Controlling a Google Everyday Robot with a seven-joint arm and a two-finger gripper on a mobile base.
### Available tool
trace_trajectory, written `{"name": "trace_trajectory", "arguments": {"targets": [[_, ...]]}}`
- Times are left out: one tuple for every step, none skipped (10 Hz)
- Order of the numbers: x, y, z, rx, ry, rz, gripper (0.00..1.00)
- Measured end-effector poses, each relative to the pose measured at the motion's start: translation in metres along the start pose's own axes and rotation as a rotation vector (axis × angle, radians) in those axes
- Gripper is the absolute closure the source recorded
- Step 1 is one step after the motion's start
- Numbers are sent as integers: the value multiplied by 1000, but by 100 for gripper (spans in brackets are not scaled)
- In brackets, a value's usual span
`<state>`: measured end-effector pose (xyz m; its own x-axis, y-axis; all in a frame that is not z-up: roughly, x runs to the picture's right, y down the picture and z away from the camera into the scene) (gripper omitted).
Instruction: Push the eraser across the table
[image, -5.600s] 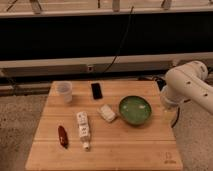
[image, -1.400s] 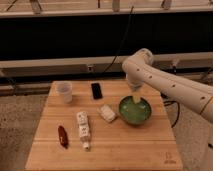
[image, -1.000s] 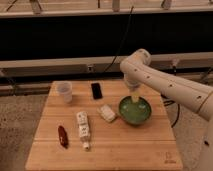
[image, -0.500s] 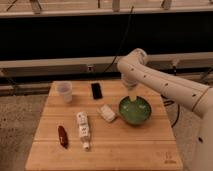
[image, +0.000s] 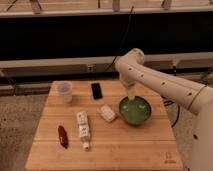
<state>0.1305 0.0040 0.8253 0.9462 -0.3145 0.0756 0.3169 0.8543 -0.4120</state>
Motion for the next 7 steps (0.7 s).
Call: {"name": "trace_trajectory", "arguments": {"targets": [[-2, -3, 1, 3, 0, -6, 20], [-4, -5, 3, 6, 0, -13, 20], [-6, -8, 5, 8, -2, -18, 20], [-7, -10, 7, 10, -2, -23, 20], [-10, -14, 8, 12, -2, -30, 23], [-12, -17, 11, 14, -3, -36, 32], [-14, -21, 13, 16, -3, -42, 41]]}}
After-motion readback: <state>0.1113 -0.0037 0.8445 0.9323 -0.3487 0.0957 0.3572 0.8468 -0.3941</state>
